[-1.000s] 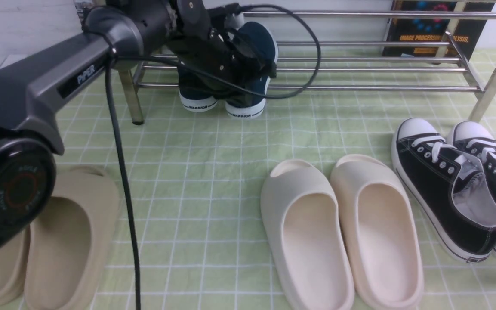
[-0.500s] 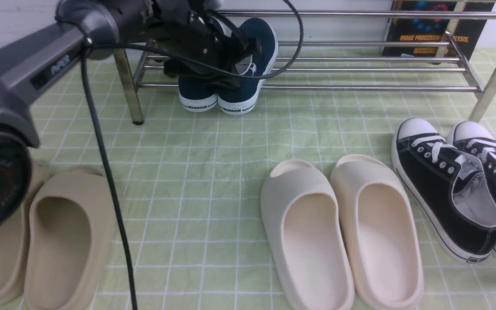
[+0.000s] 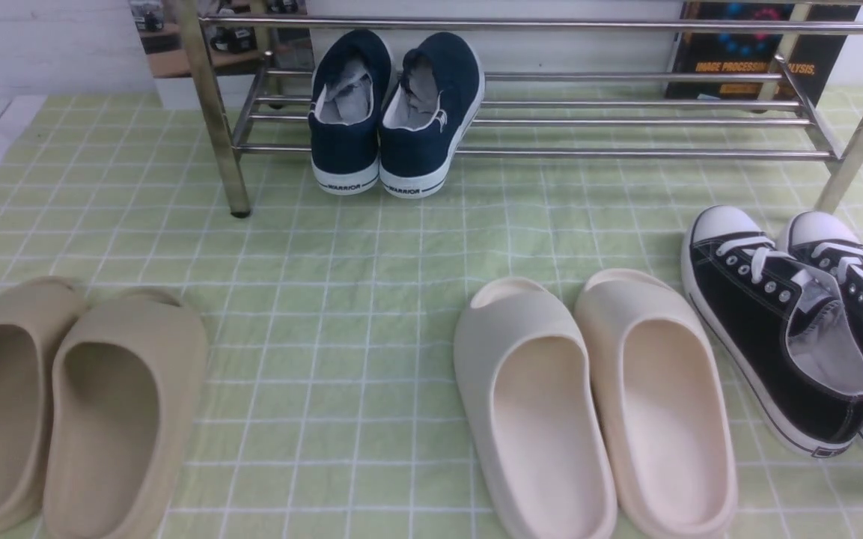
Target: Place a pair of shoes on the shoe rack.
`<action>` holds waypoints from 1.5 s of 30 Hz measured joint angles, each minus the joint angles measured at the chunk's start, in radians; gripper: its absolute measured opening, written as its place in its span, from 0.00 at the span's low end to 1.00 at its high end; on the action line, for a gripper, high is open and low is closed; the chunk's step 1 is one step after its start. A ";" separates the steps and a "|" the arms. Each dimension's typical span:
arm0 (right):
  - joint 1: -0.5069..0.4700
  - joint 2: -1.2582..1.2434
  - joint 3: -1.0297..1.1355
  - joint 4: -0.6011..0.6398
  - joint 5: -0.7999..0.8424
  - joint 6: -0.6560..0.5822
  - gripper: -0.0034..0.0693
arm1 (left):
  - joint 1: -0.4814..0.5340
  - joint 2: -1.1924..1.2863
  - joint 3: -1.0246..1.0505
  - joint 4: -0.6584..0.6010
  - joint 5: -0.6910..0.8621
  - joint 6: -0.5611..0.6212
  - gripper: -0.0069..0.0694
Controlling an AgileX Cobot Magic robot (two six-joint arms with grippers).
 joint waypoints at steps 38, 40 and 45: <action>0.000 0.000 0.000 0.000 0.000 0.000 0.38 | 0.004 -0.719 0.910 0.027 -0.176 -0.079 0.07; 0.000 0.000 0.000 0.000 0.000 0.000 0.38 | 0.016 -0.753 0.952 0.027 -0.244 -0.079 0.07; 0.000 0.000 0.000 0.000 0.000 0.000 0.38 | 0.149 -0.948 1.228 -0.005 -0.588 -0.076 0.07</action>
